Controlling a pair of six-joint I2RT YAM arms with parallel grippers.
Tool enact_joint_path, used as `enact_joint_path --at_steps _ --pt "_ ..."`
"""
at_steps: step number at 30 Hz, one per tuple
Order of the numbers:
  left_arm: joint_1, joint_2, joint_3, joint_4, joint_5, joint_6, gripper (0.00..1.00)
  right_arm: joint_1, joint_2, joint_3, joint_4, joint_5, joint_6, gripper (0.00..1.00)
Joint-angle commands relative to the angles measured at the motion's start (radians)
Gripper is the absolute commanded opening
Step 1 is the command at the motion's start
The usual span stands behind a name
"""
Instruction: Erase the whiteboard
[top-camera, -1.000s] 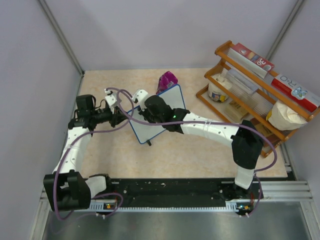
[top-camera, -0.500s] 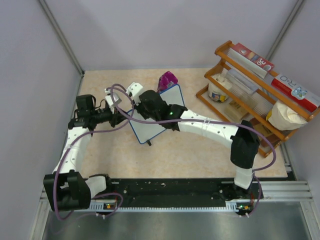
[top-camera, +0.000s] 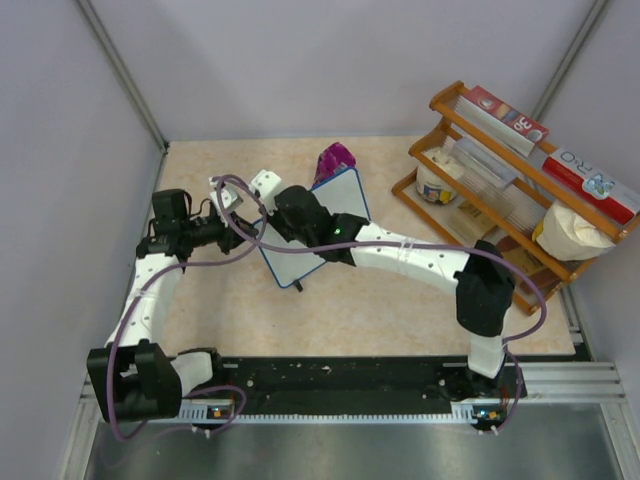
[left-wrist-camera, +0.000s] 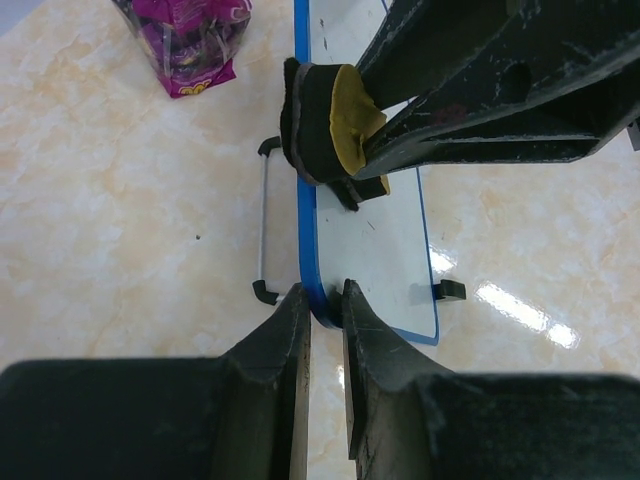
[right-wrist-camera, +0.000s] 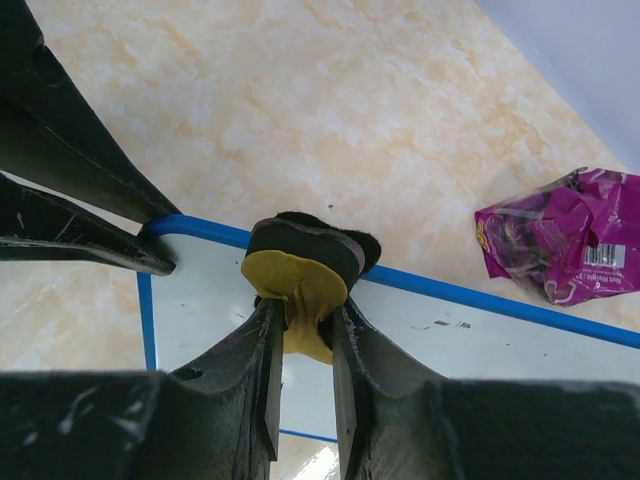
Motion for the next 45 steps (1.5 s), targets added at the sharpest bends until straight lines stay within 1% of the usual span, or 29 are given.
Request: enact_joint_path --at_steps 1,9,23,35,42,45 --pt "-0.009 -0.004 0.017 -0.038 0.048 0.037 0.00 0.004 0.000 -0.053 0.077 0.082 -0.059 0.00" --pt "-0.010 -0.008 0.025 -0.048 0.043 0.049 0.00 -0.022 -0.017 -0.122 0.077 0.118 -0.073 0.00" --pt "-0.010 -0.001 0.023 -0.051 0.046 0.060 0.00 -0.108 -0.066 -0.256 0.105 0.108 -0.061 0.00" --pt "-0.010 0.000 0.025 -0.054 0.054 0.070 0.00 -0.220 -0.077 -0.314 0.185 0.102 -0.093 0.00" --pt "-0.010 0.006 0.026 -0.058 0.047 0.092 0.00 -0.240 -0.103 -0.336 0.200 0.087 -0.104 0.00" --pt "-0.010 0.014 0.029 -0.072 0.043 0.113 0.00 -0.242 -0.115 -0.339 0.200 0.055 -0.087 0.00"
